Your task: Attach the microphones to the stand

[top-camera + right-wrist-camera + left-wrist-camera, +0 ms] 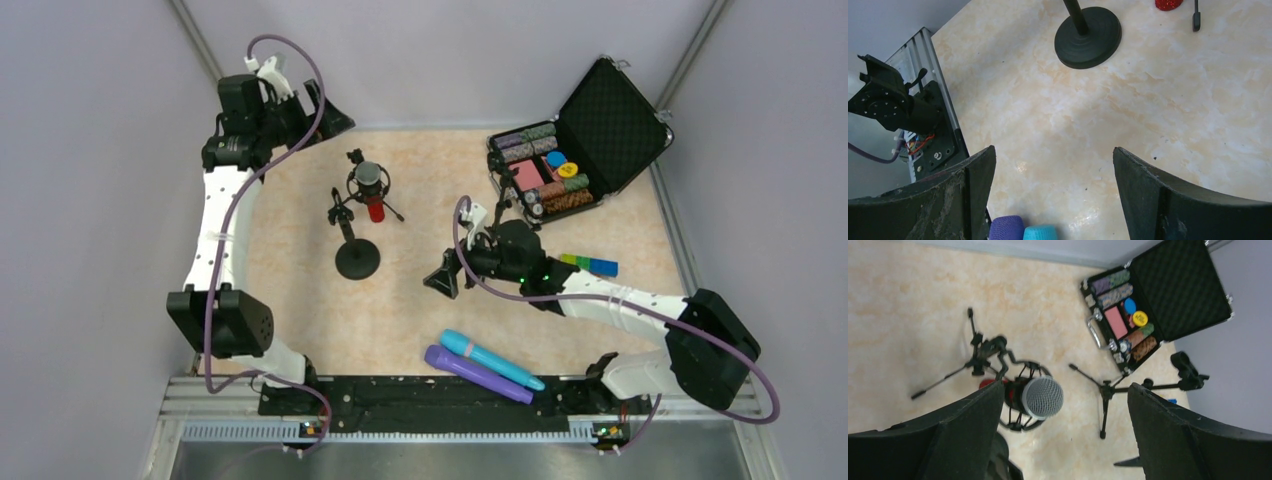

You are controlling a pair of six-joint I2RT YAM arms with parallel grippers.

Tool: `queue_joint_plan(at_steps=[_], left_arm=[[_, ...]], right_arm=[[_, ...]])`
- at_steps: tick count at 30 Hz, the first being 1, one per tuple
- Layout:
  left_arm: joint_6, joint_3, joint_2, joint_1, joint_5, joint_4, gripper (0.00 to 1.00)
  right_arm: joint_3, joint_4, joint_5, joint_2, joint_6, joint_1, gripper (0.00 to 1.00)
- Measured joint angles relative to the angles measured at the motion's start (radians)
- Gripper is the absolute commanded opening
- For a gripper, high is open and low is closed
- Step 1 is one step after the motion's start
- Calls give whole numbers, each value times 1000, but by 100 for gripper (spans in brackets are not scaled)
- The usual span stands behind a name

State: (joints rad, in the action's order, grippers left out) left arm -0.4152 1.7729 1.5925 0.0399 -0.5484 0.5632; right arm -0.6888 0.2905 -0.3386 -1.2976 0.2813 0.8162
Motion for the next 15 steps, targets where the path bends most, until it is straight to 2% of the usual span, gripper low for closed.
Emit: queue_joint_plan(at_steps=[9, 15], left_arm=[[79, -201, -190, -8, 176, 232, 94], [96, -364, -351, -18, 292, 306, 93]], right_arm=[[-81, -99, 5, 0, 31, -2, 85], [-138, -121, -22, 0, 108, -21, 85]])
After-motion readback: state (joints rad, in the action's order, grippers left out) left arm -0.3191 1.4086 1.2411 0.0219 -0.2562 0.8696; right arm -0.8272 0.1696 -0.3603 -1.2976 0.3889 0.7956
